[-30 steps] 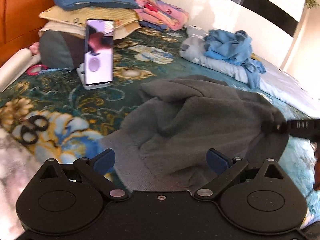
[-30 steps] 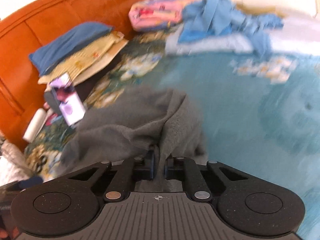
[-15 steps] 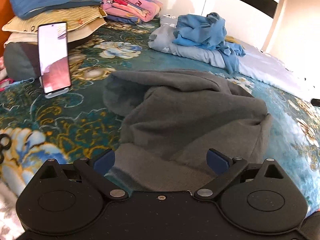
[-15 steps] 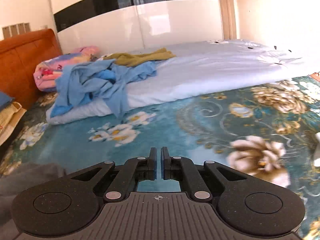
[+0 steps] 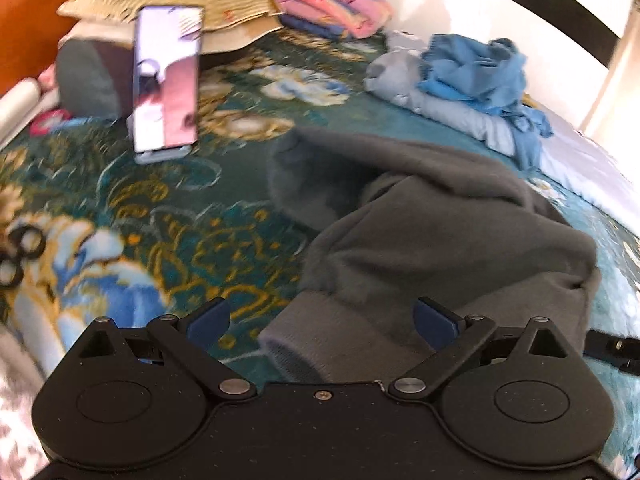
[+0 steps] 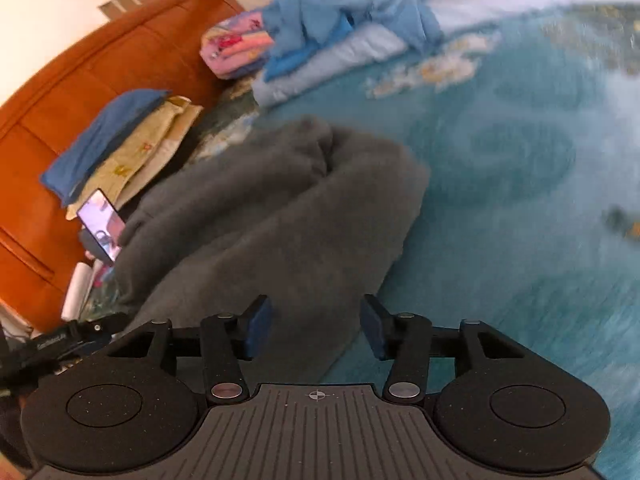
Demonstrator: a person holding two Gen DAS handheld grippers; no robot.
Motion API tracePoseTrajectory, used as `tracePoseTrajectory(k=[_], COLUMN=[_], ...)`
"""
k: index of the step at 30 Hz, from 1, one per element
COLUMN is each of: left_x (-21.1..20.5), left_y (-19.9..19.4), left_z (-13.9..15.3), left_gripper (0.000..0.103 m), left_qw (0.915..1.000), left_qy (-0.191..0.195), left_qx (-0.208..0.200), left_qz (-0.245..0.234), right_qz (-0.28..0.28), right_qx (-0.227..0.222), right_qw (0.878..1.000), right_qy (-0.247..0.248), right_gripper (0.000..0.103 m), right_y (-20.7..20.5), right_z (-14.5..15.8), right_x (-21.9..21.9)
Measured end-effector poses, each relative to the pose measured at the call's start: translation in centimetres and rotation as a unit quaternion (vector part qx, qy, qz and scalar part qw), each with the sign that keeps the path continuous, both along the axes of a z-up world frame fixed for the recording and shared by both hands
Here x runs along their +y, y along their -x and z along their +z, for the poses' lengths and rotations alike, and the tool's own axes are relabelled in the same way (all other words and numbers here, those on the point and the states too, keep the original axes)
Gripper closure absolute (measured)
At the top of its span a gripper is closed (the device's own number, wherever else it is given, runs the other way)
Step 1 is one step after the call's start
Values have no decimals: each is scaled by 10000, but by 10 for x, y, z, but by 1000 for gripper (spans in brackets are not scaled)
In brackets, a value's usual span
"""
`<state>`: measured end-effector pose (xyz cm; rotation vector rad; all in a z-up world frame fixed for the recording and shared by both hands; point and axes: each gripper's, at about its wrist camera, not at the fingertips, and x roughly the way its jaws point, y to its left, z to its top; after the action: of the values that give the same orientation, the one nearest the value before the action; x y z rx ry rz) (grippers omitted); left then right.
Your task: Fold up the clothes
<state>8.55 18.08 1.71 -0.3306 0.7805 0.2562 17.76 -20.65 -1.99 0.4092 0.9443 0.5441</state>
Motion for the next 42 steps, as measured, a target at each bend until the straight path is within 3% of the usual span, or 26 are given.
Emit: tracePoseTrajectory(k=[1,2,3,8,10,12,13,15,17,20,24,28,32,34,37,40,42], left_x=[2,5,7,17,19,20,21,22,22,23,22,12,-6,-19,-38,-48,-49], left_y=[1,0,0,0,1,1,1,1,0,2,6,12,15,15,9,2,1], left_z=[-2,-5,-8,-20,-21,-21,-21,-21,-22,-21,-14,10,43,61,74,71,69], left_gripper=[6,6,6,6,6,12,15,37,47,58,74,84,85,85,89,89,89], left_qw=[10000,9999,9998,9958,9930,9906,9892,9872,9863,9846,9819,9763,9658,9613,9619,9651,9666], left_qy=[23,85,147,796,1017,1207,1301,1428,1450,1548,1738,1964,2139,2088,1921,1877,1878], left_qx=[19,42,64,-75,-225,-329,-371,-380,-323,-327,-481,-896,-1441,-1715,-1796,-1702,-1653], left_qz=[51,70,89,449,550,562,560,600,711,749,580,126,-283,-543,-753,-667,-561], right_qz=[-36,-71,-101,10,115,233,275,287,290,279,167,83,-128,-212,-222,51,309], right_qx=[-3,8,53,226,307,401,404,341,265,193,290,263,114,-57,-341,-422,-461], right_qw=[10000,9999,9999,9990,9979,9959,9955,9964,9972,9972,9938,9881,9785,9777,9831,9884,9913], right_qy=[70,93,28,-378,-551,-771,-812,-725,-630,-664,-1060,-1514,-2056,-2091,-1787,-1456,-1194], right_gripper=[51,36,30,30,35,52,55,57,59,75,91,95,98,98,97,95,80], right_y=[1,0,-1,1,1,1,2,4,5,5,2,2,2,2,10,26,39], right_z=[-2,-3,-4,-10,-11,-12,-11,-8,-4,3,6,11,21,30,42,45,44], right_x=[1,0,-1,10,21,28,32,38,41,39,30,19,-4,-16,-28,-25,-15])
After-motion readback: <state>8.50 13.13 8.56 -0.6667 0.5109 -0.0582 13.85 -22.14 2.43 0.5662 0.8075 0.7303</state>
